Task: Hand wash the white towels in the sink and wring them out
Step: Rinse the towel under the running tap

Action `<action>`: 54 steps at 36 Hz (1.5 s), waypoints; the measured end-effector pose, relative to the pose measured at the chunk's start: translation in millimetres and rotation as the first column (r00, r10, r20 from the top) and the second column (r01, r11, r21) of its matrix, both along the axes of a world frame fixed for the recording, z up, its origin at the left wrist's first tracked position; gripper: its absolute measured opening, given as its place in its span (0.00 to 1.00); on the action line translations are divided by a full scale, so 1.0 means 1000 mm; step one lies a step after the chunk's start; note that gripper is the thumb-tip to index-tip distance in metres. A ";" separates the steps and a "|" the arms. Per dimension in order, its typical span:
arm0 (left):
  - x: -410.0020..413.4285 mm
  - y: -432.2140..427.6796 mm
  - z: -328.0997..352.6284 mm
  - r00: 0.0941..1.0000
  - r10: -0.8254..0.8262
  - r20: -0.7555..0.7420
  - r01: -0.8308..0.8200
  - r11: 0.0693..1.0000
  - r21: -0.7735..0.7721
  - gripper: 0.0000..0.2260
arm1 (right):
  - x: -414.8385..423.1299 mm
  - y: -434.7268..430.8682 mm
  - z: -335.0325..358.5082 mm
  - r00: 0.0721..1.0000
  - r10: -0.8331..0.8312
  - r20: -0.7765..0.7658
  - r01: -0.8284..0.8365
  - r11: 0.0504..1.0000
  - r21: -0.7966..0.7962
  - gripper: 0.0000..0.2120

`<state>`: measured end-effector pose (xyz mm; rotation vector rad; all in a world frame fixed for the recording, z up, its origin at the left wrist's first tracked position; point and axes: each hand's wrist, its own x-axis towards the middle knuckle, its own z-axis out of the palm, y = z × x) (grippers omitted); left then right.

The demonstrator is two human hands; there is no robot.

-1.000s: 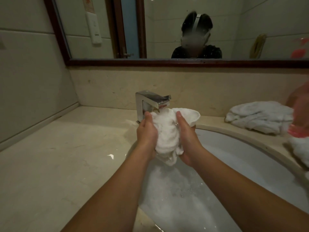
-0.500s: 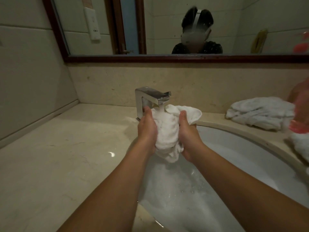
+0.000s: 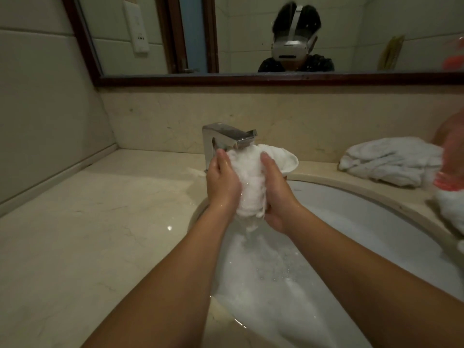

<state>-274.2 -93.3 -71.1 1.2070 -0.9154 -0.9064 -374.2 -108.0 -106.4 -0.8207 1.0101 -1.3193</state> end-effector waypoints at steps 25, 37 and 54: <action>0.000 -0.004 -0.005 0.999 -0.027 0.032 0.025 0.999 0.048 0.28 | -0.003 0.019 0.011 0.969 0.115 0.218 -0.114 0.993 -0.018 0.40; 0.000 0.001 -0.002 0.993 -0.114 0.011 0.112 0.986 0.123 0.31 | -0.006 0.016 0.004 0.969 0.074 0.234 -0.067 0.997 -0.034 0.35; 0.001 0.003 -0.001 0.979 -0.201 -0.015 0.201 0.964 0.174 0.33 | 0.000 0.016 0.009 0.992 -0.118 -0.033 0.117 0.993 -0.030 0.25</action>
